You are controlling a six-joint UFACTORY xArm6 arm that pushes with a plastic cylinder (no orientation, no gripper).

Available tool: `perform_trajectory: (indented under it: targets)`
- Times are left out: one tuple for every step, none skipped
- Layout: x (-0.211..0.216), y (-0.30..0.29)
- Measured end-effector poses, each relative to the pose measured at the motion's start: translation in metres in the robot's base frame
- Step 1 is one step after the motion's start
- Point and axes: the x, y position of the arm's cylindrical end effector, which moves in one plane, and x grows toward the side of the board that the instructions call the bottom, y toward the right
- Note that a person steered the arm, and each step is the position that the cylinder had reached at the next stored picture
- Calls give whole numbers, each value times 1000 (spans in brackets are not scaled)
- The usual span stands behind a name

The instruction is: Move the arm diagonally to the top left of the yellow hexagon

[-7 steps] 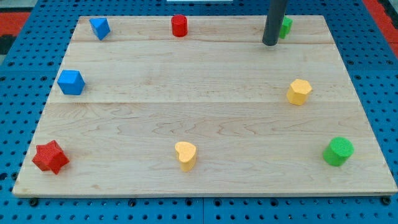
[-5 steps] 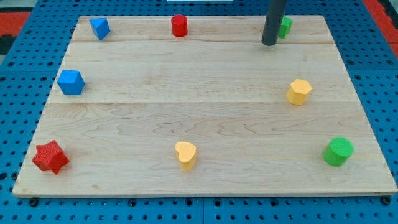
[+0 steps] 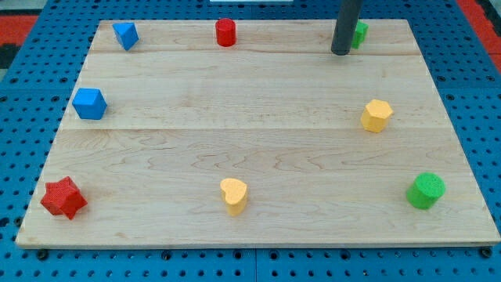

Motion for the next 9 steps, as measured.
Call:
perform_trajectory:
  targets:
    - [1,6]
    - [1,2]
    - [1,0]
    - [1,-2]
    - [1,-33]
    - [-3,-69]
    - [-12,-69]
    - [-14,-69]
    - [-6,-69]
